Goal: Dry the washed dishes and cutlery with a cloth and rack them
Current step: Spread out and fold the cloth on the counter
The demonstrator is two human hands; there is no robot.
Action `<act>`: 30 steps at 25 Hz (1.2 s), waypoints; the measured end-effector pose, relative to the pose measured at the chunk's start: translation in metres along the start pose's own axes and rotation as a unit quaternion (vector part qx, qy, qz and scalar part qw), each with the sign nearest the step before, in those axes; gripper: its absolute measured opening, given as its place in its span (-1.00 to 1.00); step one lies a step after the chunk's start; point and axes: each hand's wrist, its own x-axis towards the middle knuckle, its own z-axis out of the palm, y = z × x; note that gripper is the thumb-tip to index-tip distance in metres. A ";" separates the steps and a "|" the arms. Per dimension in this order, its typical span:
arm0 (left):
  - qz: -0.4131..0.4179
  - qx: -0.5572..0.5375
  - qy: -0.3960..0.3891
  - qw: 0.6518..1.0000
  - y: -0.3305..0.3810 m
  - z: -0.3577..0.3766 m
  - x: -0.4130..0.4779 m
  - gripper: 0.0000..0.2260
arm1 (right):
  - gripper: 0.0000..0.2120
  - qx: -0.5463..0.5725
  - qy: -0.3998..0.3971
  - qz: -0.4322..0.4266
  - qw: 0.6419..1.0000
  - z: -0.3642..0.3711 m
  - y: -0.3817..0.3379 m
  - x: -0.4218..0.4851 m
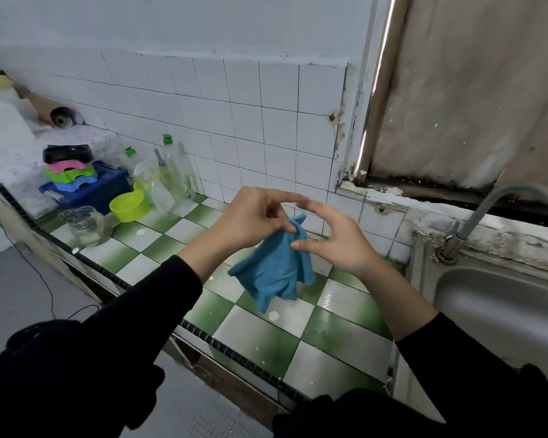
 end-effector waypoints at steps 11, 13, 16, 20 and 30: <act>0.060 -0.200 0.098 0.973 -0.029 -0.005 -0.016 -0.31 | -0.70 0.191 0.057 -0.073 0.977 0.017 -0.021 0.017; 0.075 -0.187 0.095 0.975 -0.047 0.002 -0.028 -0.25 | -0.75 0.247 0.055 -0.062 0.965 0.019 -0.023 0.017; 0.069 -0.084 0.100 0.989 -0.072 0.011 -0.041 -0.24 | -0.81 0.335 0.053 -0.040 0.940 0.018 -0.027 0.017; 0.063 -0.112 0.162 0.978 -0.080 0.009 -0.049 -0.34 | -0.70 0.324 0.065 -0.076 0.941 0.004 -0.021 0.022; 0.088 -0.017 0.096 0.991 -0.082 -0.038 -0.034 -0.53 | -0.70 -0.177 -0.124 -0.168 0.962 -0.030 -0.006 0.032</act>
